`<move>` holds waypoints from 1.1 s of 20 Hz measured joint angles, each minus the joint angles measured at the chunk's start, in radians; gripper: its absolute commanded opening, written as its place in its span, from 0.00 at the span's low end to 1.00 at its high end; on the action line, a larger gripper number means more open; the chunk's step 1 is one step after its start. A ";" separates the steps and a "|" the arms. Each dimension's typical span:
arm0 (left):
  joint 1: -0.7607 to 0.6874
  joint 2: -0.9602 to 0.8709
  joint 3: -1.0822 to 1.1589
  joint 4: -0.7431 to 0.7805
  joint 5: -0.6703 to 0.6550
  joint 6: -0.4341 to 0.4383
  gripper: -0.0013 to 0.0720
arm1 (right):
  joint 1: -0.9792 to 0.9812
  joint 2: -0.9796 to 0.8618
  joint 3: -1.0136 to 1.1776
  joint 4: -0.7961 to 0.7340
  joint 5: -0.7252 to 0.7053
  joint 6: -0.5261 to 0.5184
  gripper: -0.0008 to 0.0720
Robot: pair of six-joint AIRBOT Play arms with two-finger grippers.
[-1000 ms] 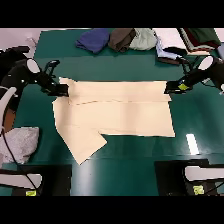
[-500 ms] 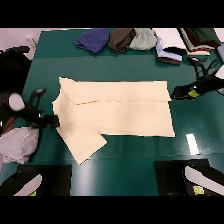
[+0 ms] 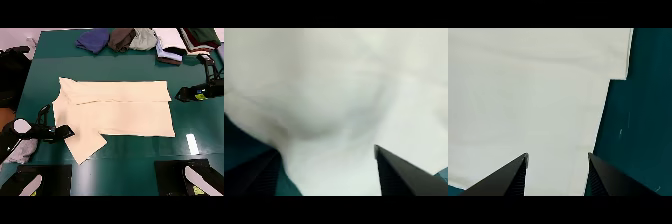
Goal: Fold the shirts.
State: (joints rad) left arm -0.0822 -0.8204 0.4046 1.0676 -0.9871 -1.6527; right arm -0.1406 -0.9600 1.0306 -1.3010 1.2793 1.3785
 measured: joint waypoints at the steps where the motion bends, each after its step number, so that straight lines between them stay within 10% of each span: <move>1: -0.013 -0.001 -0.009 -0.011 0.027 0.002 0.41 | -0.007 0.005 -0.003 0.000 0.011 0.000 0.61; 3: -0.031 0.000 -0.013 -0.020 0.039 0.004 0.05 | -0.035 0.013 -0.023 0.000 0.042 0.000 0.61; 5: -0.041 0.001 0.008 -0.030 0.024 0.015 0.05 | -0.088 0.024 -0.077 -0.002 0.077 0.000 0.62; 7: -0.046 0.002 0.046 -0.022 -0.002 0.026 0.05 | -0.174 0.035 -0.170 -0.008 0.103 -0.002 0.85; 15: -0.051 0.002 0.122 0.000 -0.066 0.072 0.05 | -0.377 -0.037 -0.494 0.140 0.076 -0.051 0.74; 17: -0.051 0.002 0.125 0.001 -0.072 0.077 0.05 | -0.343 -0.068 -0.512 0.195 0.050 -0.055 0.65; 19: -0.051 0.002 0.127 0.001 -0.073 0.080 0.05 | -0.288 -0.103 -0.509 0.220 0.012 -0.058 0.07; 22: -0.051 0.004 0.141 0.024 -0.122 0.087 0.05 | -0.201 -0.138 -0.465 0.221 -0.004 -0.063 0.03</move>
State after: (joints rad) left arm -0.1329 -0.8165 0.5453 1.0916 -1.1091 -1.5658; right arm -0.3420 -1.0985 0.5659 -1.0801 1.2751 1.3155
